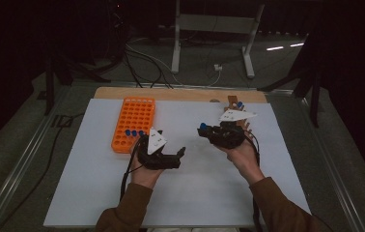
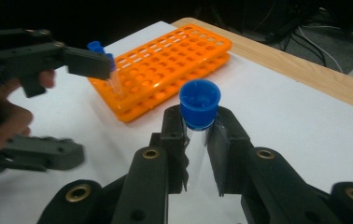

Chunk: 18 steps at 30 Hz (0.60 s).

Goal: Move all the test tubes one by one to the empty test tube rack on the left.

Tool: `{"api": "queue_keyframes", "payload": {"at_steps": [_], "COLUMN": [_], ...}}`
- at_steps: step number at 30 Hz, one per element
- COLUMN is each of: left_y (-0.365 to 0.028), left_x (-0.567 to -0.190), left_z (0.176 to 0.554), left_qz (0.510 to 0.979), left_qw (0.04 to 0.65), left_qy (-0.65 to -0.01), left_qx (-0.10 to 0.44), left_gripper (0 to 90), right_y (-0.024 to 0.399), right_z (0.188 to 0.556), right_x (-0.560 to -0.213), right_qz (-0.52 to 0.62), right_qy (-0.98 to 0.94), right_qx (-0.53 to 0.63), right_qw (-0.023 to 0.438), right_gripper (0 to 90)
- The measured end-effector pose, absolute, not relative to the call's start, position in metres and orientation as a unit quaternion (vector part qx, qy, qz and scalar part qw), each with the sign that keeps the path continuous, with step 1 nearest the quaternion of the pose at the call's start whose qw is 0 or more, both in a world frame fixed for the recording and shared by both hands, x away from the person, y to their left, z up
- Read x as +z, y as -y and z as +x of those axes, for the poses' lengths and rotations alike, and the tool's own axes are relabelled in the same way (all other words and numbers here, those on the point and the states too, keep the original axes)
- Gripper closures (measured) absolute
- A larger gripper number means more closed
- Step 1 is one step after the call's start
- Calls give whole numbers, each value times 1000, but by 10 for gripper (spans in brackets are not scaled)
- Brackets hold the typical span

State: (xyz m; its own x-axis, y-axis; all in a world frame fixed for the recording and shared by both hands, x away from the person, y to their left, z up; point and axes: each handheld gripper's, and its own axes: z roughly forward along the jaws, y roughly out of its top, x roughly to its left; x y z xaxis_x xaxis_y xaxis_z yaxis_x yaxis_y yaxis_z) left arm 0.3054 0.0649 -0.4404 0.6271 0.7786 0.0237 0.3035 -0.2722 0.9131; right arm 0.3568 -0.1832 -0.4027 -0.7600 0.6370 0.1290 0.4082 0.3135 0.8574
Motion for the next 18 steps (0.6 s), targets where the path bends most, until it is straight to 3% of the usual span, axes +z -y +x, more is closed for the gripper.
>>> {"api": "queue_keyframes", "payload": {"at_steps": [8,11,15,18], "left_y": [-48,-46,-44,-43], "left_x": [-442,-443,-443,-444], "left_z": [307,308,308,309], "left_qz": [771,769,771,772], "left_qw": [481,486,496,499], "left_qy": [-344,-344,-335,-331], "left_qx": [236,231,218,213], "left_gripper": [190,283,496,581], "right_y": [167,162,156,153], "right_z": [350,349,346,345], "right_x": [-403,-402,-403,-403], "right_qz": [308,302,294,291], "right_qy": [-809,-812,-816,-817], "right_qx": [488,489,488,488], "right_qw": [106,104,101,98], "right_gripper": [771,771,770,771]}}
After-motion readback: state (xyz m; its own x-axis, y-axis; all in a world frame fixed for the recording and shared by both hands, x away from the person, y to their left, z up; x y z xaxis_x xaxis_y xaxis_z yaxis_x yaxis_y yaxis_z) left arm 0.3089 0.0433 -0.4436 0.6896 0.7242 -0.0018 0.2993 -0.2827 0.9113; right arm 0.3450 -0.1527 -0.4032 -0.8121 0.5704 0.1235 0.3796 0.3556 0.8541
